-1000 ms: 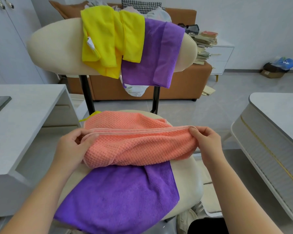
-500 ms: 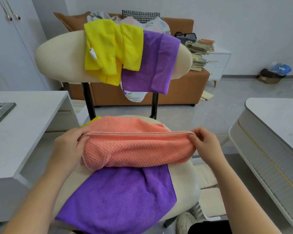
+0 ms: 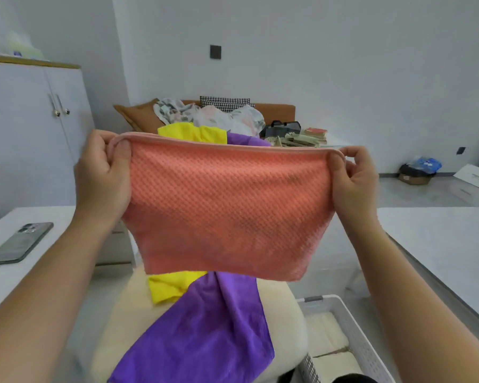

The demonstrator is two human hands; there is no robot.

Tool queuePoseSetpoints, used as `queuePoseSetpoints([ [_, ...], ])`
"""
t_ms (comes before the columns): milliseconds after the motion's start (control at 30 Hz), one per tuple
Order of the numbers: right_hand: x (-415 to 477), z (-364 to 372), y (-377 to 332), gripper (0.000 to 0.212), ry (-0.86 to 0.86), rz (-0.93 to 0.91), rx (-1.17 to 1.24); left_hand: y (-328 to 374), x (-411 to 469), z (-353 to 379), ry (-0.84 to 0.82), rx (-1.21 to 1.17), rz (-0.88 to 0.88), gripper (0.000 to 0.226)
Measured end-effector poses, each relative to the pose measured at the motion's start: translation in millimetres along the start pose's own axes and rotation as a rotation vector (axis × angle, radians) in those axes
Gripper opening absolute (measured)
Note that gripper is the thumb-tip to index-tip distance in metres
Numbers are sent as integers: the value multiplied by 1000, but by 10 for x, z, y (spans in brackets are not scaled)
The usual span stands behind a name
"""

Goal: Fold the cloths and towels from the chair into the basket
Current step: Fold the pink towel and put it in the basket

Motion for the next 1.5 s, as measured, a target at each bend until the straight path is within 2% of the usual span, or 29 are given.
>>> queuePoseSetpoints([
  [100, 76, -77, -225, 17, -6, 7, -11, 222, 85, -157, 32, 6, 39, 23],
  [233, 147, -74, -224, 15, -73, 79, 3, 232, 112, -203, -5, 29, -4, 11],
  [367, 121, 164, 316, 15, -160, 195, -105, -231, 24, 143, -133, 122, -92, 22],
  [500, -95, 479, 1132, 10, -174, 292, -277, -1081, -219, 754, -368, 229, -301, 23],
  [600, -242, 656, 1573, 8, -203, 360, -338, -1462, -327, 965, -410, 263, -357, 20],
  [733, -506, 729, 1856, 8, -273, 401, -338, -1618, -563, 1026, -435, 234, -356, 14],
  [867, -906, 560, 1839, 14, -316, 394, -301, -1576, -928, 844, -478, 204, -297, 16],
  [1067, -1513, 256, 1611, 15, -420, 381, -271, -1419, -1453, 532, -559, 195, -148, 32],
  [1233, -1794, 104, 1531, 20, -470, 315, -307, -1414, -1791, 407, -651, 97, -67, 20],
  [1333, -1895, 59, 1491, 17, -512, 254, -293, -1421, -1955, 349, -699, 109, 20, 25],
  [1400, -1954, 82, 1452, 12, -601, 173, -335, -1443, -2045, 337, -751, 157, 87, 22],
  [1500, -2125, 165, 1460, 14, -821, 24, -504, -1445, -2212, 378, -899, 295, 313, 15],
])
Point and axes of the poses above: each hand's wrist, its own x-axis towards the middle knuckle, its own z-axis out of the palm, y = z × x, the point moved 9 cm from there along x, towards the middle knuckle, and after that the axes turned 2 degrees about x, right-handed, at the moved point
